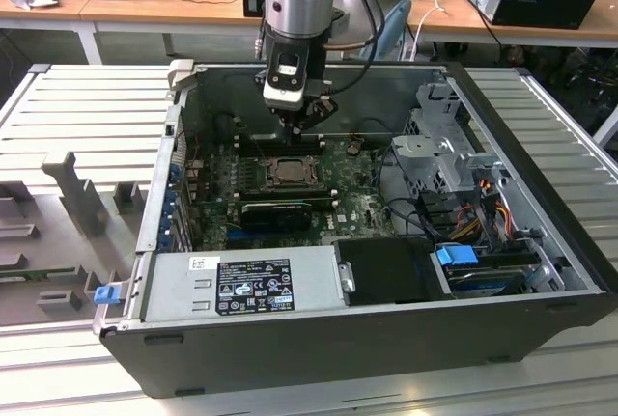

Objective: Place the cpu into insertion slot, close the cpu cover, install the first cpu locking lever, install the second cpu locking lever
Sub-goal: 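Install the first cpu locking lever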

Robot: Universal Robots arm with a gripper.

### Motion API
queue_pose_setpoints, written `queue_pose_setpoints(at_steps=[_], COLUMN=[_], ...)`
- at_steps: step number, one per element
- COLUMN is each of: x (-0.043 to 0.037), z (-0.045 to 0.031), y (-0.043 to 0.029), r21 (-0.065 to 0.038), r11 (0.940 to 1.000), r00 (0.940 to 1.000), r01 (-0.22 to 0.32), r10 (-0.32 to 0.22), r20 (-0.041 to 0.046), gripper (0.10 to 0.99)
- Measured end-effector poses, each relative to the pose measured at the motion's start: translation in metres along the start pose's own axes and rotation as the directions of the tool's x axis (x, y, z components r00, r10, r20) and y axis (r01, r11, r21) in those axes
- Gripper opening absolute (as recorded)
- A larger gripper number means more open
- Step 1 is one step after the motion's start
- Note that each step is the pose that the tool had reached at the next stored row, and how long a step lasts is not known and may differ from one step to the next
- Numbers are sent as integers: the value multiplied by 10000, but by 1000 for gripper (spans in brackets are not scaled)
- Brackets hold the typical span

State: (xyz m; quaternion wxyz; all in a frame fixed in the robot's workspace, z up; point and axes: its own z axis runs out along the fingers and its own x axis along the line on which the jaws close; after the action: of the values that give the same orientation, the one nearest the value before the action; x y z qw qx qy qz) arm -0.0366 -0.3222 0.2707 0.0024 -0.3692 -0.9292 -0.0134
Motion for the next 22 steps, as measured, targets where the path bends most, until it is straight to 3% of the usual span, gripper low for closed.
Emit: queue_pose_setpoints(at_steps=[3,6,11,12,13,17,19,21,22], x=[0,0,0,0,0,0,0,0,0], z=[3,4,6,6,6,6,6,7,7], y=[0,0,0,0,0,0,0,0,0], r21=[11,20,31,32,33,36,39,39,38], r11=[9964,9858,9544,9503,9409,9161,8934,8783,8642], r00=[9964,9858,9544,9503,9408,9161,8934,8783,8642], r01=[852,1678,2985,3114,3388,4009,4492,4781,5031], r10=[-852,-1678,-2985,-3113,-3387,-4009,-4491,-4780,-5030], r20=[-20,-41,-76,-79,-87,-105,-120,-128,-131], gripper=[106,106,106,106,106,106,106,106,106])
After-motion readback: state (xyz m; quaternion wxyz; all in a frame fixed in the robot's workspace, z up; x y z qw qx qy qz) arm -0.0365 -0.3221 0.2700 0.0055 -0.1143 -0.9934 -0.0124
